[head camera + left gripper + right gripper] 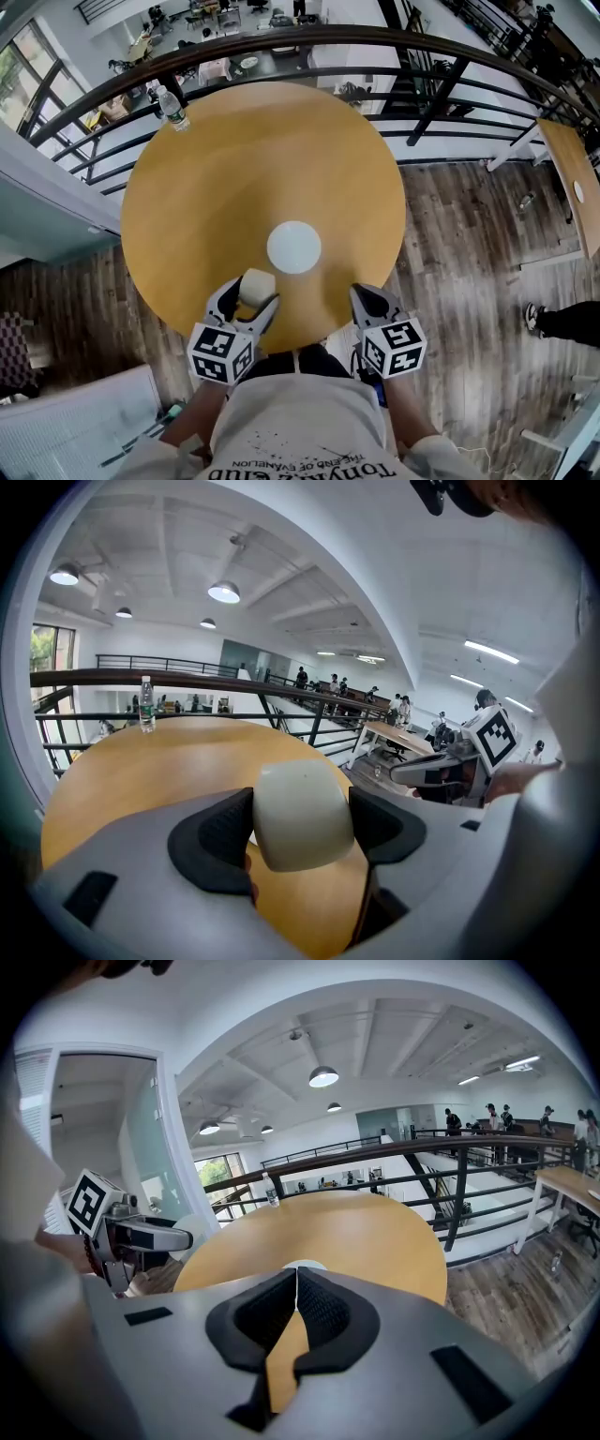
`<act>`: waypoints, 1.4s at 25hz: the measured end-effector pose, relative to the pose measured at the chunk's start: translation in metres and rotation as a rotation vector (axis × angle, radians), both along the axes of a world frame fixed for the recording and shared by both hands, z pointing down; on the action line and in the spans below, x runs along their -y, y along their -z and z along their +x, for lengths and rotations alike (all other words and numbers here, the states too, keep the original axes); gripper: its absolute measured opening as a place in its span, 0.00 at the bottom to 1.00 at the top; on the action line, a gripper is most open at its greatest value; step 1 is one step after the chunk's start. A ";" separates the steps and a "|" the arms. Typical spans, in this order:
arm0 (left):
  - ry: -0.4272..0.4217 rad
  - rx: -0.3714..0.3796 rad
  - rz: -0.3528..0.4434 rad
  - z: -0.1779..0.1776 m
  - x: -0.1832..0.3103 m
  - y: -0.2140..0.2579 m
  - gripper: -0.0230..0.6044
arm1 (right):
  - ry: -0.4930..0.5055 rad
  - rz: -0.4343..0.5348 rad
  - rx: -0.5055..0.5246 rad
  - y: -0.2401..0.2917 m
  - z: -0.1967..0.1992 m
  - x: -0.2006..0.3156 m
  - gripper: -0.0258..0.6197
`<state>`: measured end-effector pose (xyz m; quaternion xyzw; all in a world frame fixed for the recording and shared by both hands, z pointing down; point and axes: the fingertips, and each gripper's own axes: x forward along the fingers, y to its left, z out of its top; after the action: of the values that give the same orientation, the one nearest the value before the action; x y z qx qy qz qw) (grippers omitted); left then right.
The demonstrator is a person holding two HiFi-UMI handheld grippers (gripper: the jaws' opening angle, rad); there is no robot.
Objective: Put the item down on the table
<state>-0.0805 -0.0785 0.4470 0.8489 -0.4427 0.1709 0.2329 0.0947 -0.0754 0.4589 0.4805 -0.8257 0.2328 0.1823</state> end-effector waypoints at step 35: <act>-0.046 0.110 -0.150 0.042 0.095 -0.108 0.57 | 0.065 -0.103 0.028 -0.065 -0.020 0.090 0.08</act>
<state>-0.0389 -0.1733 0.5553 0.8283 -0.4213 0.2554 0.2670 0.0745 -0.1656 0.5243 0.4401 -0.8303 0.2755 0.2026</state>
